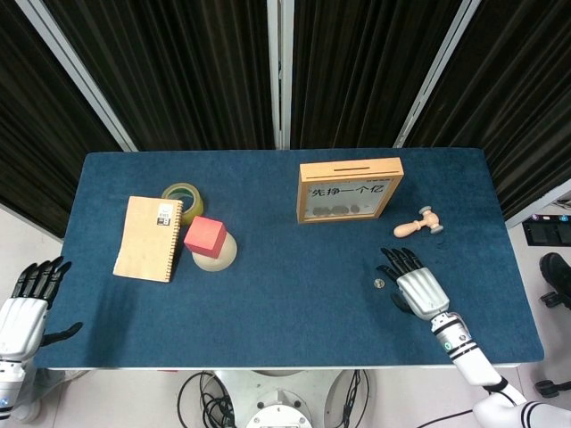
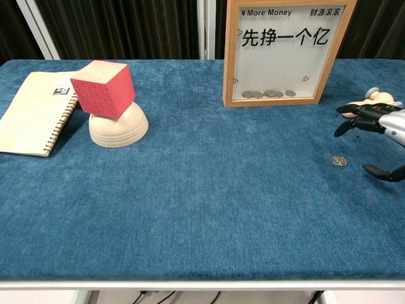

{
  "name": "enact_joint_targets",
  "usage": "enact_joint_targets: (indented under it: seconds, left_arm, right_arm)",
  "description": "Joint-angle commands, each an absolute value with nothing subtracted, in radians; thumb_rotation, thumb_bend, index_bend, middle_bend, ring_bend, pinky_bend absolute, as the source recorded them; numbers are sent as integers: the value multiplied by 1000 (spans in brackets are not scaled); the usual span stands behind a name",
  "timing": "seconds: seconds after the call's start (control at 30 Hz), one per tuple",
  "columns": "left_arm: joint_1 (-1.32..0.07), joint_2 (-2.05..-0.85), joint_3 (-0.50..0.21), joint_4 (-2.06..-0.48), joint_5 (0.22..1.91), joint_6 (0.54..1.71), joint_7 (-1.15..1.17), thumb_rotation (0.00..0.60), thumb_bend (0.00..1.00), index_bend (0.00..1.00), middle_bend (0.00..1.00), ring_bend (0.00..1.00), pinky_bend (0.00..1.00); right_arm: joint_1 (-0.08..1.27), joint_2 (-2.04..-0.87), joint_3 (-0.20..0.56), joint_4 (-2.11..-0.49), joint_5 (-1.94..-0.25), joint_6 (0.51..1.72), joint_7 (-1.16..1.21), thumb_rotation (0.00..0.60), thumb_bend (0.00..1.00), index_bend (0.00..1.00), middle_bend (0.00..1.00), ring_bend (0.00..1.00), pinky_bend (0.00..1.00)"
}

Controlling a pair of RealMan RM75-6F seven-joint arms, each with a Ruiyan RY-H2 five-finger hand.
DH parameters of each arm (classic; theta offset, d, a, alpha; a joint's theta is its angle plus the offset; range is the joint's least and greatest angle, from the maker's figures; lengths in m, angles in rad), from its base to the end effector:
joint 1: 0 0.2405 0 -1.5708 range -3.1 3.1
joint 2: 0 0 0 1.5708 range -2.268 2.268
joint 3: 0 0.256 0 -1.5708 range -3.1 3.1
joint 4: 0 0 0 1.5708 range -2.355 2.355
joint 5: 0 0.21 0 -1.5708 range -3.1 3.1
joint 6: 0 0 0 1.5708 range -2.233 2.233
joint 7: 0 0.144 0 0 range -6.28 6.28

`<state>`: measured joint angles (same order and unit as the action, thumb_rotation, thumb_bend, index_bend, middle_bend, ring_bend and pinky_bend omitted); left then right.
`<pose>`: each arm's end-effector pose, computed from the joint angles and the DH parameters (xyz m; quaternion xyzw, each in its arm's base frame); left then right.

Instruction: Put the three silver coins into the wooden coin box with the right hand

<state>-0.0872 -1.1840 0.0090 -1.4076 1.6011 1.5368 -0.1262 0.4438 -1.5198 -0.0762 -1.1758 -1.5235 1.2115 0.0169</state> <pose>-0.3325 0.1715 0.1504 -0.6270 -0.3652 -0.3994 0.5603 -0.2882 -0.2656 0.0116 0.7500 -0.3488 0.3479 0.4414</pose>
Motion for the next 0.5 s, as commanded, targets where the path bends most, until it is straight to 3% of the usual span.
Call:
enact_joint_targets:
  seconds: [0.03,0.5]
  left_arm:
    - [-88,-1186,9,-1404,1599,1535,-130,600,40,16,0,0,0]
    - [-92,-1188,8,-1394,1596,1525,-140,600,40,15,0,0,0]
  right_arm:
    - [442,-1534,-66,-1162,-1522,1204,20,600,335,297,0,0,0]
    - [434,-1554,-43,-1132,-1519,1172,28,600,303,333,0,0,0]
